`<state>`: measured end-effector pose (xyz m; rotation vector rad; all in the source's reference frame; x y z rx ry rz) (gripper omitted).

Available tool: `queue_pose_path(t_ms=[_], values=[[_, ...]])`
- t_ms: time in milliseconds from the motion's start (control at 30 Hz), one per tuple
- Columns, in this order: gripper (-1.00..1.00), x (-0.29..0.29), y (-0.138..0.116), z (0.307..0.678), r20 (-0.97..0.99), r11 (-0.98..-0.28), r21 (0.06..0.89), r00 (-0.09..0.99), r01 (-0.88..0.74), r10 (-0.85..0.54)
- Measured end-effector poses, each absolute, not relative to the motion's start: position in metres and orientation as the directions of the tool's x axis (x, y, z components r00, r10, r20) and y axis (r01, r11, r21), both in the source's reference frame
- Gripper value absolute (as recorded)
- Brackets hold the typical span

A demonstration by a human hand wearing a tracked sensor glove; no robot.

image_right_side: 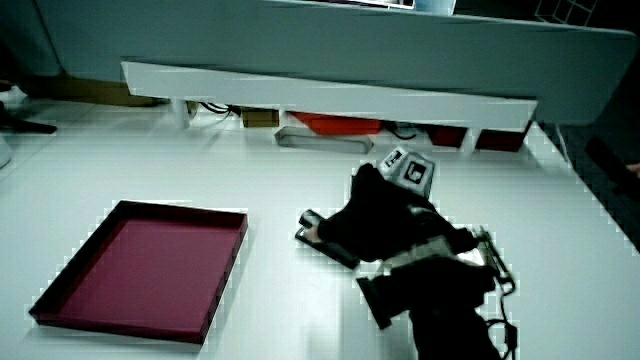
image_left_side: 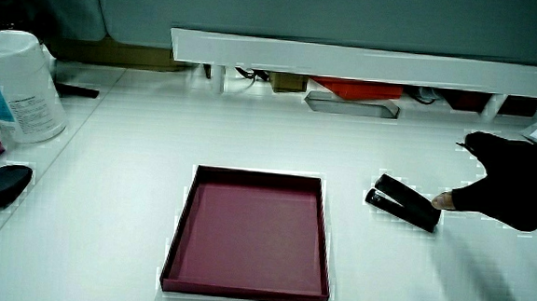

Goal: Pick stapper from desk

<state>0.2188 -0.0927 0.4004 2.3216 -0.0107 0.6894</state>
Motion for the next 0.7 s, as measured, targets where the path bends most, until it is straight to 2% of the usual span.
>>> queue_pose_path(t_ms=[100, 133, 167, 700], values=[[0.00, 0.216, -0.103, 0.411, 0.514, -0.759, 0.607, 0.845, -0.234, 0.150], [0.00, 0.214, -0.105, 0.414, 0.498, -0.795, 0.560, 0.862, -0.231, 0.100], [0.00, 0.214, -0.107, 0.418, 0.502, -0.795, 0.558, 0.859, -0.237, 0.097], [0.00, 0.205, -0.121, 0.488, 0.492, -0.727, 0.652, 0.849, -0.214, 0.191]])
